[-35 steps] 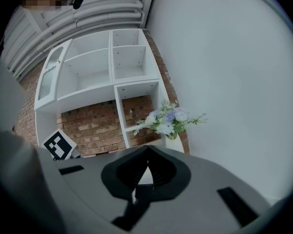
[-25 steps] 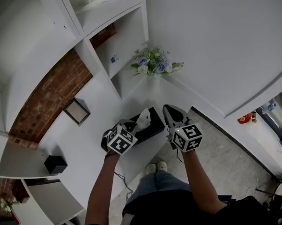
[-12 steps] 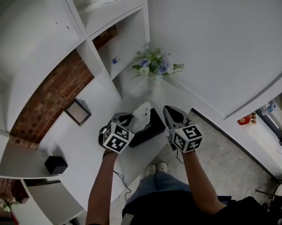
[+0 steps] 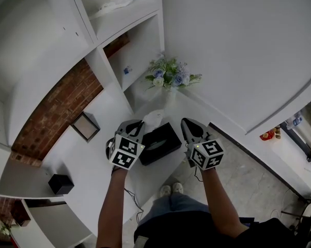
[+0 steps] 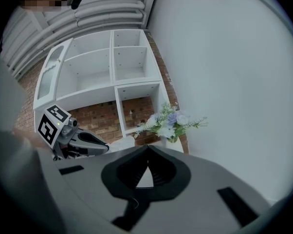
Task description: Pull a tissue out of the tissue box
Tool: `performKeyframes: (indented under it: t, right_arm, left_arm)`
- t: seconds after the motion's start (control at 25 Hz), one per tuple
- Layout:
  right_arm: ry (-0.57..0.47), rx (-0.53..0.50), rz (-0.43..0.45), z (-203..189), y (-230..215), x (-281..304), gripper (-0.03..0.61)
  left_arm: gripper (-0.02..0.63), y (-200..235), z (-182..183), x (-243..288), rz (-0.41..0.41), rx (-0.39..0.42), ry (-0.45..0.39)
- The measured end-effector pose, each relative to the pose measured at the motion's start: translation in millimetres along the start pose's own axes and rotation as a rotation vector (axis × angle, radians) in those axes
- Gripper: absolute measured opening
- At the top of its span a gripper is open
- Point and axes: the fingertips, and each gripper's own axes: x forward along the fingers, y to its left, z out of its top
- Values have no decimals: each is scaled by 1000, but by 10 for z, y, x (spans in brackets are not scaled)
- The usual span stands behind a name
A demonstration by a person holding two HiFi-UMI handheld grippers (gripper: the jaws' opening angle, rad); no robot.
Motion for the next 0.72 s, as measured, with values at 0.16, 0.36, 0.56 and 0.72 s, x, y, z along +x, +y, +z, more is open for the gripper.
performKeyframes:
  t: [0.16, 0.36, 0.56, 0.72]
  right_arm:
    - [-30, -5, -5, 112, -2, -8, -2]
    - [-80, -17, -4, 315, 40, -16, -2]
    - [-127, -25, -4, 502, 78, -19, -2]
    - [-159, -31, -2, 607, 130, -22, -2]
  left_arm:
    - [12, 170, 292, -173, 66, -61, -110]
    - [12, 448, 597, -466, 208, -129, -255]
    - [12, 624, 762, -742, 297, -261, -393]
    - [12, 694, 767, -916, 345, -388, -491]
